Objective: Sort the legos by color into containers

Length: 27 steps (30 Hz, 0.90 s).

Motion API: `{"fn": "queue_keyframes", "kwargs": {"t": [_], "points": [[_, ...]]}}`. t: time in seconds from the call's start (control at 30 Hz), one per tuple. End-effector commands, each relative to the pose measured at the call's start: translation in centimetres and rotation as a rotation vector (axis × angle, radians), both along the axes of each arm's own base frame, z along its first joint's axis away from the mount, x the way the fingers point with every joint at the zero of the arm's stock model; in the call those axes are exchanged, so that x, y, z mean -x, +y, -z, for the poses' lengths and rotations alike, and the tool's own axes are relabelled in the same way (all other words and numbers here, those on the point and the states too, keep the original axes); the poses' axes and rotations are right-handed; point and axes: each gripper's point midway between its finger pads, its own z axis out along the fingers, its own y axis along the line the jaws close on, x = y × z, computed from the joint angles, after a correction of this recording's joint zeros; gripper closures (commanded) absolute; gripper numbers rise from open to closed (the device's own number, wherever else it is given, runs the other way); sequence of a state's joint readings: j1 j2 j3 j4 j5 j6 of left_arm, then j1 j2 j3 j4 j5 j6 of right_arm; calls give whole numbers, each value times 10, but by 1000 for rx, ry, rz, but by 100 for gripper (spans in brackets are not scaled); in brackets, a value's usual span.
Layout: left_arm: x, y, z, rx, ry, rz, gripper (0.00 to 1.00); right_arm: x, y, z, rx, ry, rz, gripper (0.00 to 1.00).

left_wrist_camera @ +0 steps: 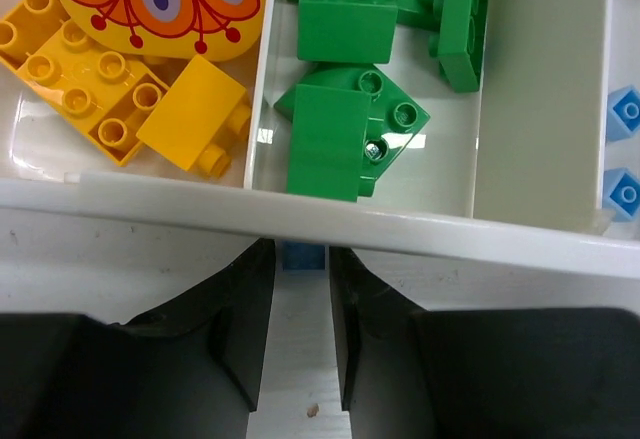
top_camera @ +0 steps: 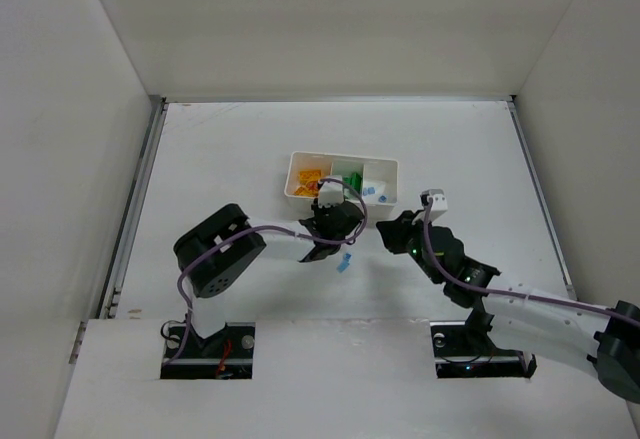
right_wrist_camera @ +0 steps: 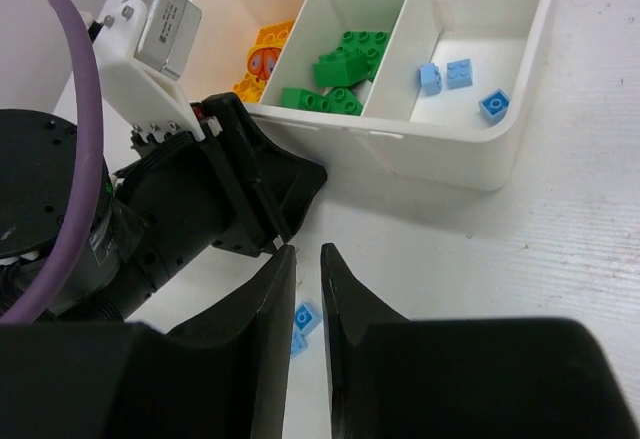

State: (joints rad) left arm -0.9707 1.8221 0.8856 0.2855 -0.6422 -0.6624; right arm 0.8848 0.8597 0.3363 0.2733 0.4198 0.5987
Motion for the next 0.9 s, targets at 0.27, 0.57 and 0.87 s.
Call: {"fn": "queue_keyframes", "kwargs": {"t": [0.27, 0.57, 0.87], "points": [[3, -7, -32, 60, -53, 18, 89, 4, -7, 5, 4, 21, 21, 72], [24, -5, -100, 224, -104, 80, 89, 27, 23, 47, 174, 190, -87, 58], [25, 28, -144, 374, -148, 69, 88, 37, 74, 70, 293, 262, -175, 49]]}}
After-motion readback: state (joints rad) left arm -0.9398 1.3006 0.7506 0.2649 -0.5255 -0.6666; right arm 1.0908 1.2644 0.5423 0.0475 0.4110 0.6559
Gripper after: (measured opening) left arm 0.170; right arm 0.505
